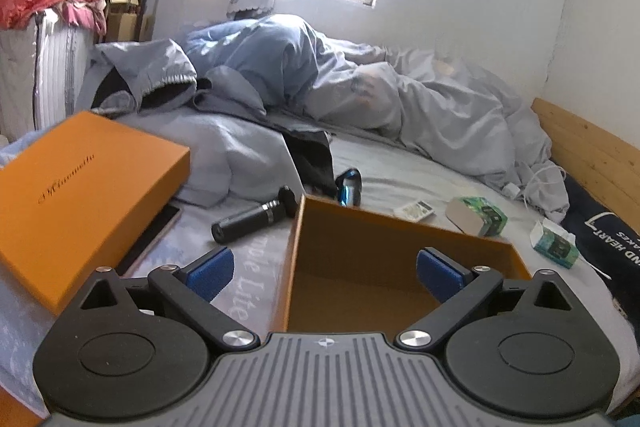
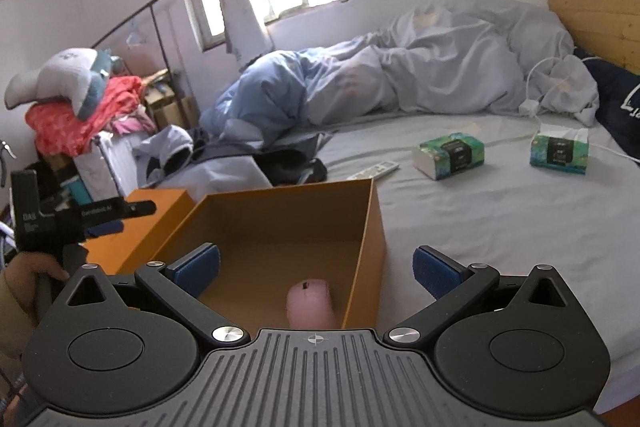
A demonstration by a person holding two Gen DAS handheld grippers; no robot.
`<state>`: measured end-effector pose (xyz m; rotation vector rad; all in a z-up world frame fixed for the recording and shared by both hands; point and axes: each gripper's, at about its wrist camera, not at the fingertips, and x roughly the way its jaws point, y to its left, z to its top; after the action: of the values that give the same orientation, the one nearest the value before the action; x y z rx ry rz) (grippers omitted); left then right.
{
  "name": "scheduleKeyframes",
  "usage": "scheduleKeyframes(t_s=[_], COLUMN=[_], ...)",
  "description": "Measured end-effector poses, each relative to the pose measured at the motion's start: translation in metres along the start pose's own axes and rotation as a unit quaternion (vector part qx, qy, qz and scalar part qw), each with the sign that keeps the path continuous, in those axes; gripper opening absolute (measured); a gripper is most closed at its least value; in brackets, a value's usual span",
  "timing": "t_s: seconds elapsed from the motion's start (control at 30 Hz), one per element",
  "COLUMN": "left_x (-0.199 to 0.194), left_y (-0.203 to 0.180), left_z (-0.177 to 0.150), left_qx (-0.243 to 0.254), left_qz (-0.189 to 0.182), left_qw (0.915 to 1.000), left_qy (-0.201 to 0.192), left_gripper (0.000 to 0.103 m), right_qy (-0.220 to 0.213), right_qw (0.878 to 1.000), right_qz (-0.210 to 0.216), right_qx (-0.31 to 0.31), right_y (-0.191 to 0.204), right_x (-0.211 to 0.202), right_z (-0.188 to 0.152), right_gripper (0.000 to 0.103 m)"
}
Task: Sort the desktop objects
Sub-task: 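Approach the black massage gun handle with the left gripper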
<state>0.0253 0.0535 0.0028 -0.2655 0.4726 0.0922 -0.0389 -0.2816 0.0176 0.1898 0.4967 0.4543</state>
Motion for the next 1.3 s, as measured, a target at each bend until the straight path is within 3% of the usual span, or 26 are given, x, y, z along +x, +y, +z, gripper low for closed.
scheduleKeyframes(t_s=[0.23, 0.87, 1.3], left_x=[0.016, 0.081, 0.139], left_y=[-0.004, 0.030, 0.050], left_z=[0.022, 0.060, 0.058], left_qx=[0.029, 0.054, 0.073], left_qz=[0.006, 0.065, 0.097], left_qw=[0.9994, 0.9964, 0.9925], left_qy=[-0.020, -0.013, -0.007], left_gripper=[0.103, 0.103, 0.103], right_qy=[-0.005, 0.000, 0.012], right_qw=[1.000, 0.998, 0.998], right_qz=[-0.004, -0.015, -0.014], right_qx=[0.021, 0.055, 0.052], right_y=[-0.004, -0.022, -0.022], right_x=[-0.002, 0.014, 0.024], right_z=[0.004, -0.006, -0.014], right_gripper=[0.103, 0.103, 0.103])
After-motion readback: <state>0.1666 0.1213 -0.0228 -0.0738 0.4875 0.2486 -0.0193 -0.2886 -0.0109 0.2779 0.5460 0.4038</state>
